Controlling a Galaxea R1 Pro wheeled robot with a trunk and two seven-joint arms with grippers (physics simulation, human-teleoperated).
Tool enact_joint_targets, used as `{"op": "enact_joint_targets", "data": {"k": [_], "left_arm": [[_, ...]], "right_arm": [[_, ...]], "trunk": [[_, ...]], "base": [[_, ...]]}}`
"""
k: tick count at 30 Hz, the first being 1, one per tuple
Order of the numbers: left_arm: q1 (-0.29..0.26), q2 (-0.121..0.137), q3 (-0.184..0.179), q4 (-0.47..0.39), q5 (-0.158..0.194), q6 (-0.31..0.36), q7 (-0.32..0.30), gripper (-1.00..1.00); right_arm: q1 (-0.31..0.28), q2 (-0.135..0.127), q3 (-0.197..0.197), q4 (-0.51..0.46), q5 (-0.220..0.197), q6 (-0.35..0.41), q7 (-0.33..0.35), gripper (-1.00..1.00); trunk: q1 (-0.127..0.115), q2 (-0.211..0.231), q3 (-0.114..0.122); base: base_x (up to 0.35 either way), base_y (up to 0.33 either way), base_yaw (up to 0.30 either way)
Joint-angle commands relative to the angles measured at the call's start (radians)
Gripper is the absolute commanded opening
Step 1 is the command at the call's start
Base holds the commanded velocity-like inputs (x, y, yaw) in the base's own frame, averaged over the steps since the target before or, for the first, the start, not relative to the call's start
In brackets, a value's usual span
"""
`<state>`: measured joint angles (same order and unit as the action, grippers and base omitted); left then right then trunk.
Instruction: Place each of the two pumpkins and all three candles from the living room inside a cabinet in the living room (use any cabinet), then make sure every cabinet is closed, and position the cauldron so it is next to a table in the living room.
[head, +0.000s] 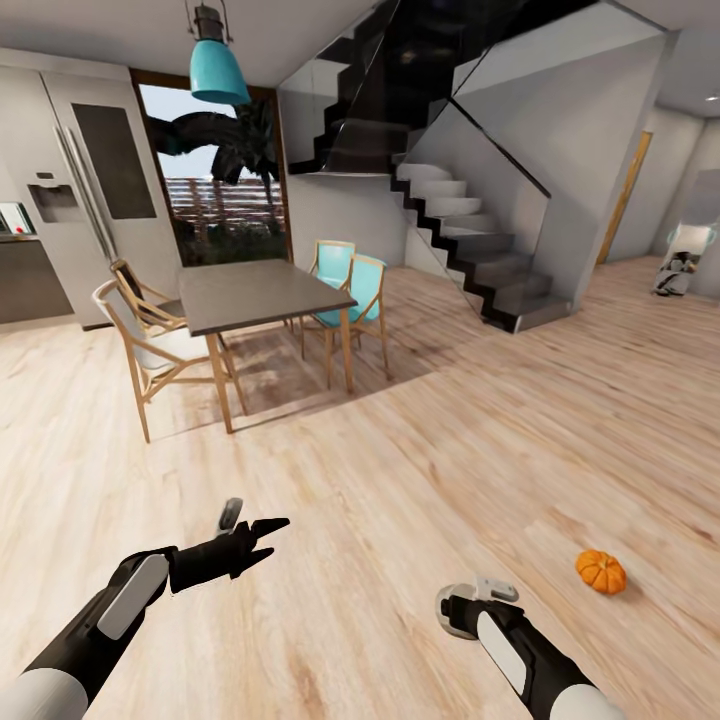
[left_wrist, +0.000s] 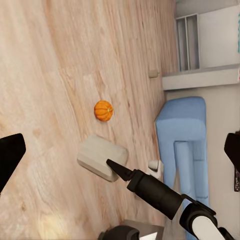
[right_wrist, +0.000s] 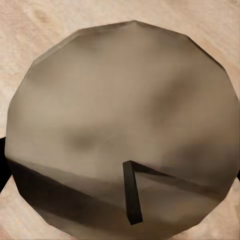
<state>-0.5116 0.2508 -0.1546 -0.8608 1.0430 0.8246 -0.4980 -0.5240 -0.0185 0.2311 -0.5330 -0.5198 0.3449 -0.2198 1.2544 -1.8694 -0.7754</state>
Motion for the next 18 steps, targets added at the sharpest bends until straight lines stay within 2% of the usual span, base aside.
{"op": "enact_joint_targets", "data": {"k": [1, 5, 9, 18], "left_arm": [[-0.001, 0.001, -0.002, 0.000, 0.002, 0.002, -0.002, 1.00], [-0.001, 0.001, -0.002, 0.000, 0.003, 0.003, -0.002, 1.00], [-0.001, 0.001, -0.002, 0.000, 0.003, 0.002, -0.002, 1.00], [-0.001, 0.001, -0.002, 0.000, 0.003, 0.002, -0.002, 1.00]], "right_arm": [[-0.001, -0.001, 0.008, -0.002, -0.009, 0.003, -0.010, -1.00], [0.000, -0.001, 0.008, -0.002, -0.009, 0.003, -0.010, -1.00], [0.000, -0.002, 0.008, -0.002, -0.009, 0.003, -0.009, -1.00], [0.000, -0.001, 0.008, -0.002, -0.009, 0.003, -0.010, -1.00]], "trunk": [[0.000, 0.000, -0.001], [0.000, 0.000, -0.001], [0.000, 0.000, -0.001], [0.000, 0.000, -0.001]], "base": [[0.336, 0.000, 0.000], [0.336, 0.000, -0.032], [0.336, 0.023, -0.184], [0.335, 0.116, -0.037]]}}
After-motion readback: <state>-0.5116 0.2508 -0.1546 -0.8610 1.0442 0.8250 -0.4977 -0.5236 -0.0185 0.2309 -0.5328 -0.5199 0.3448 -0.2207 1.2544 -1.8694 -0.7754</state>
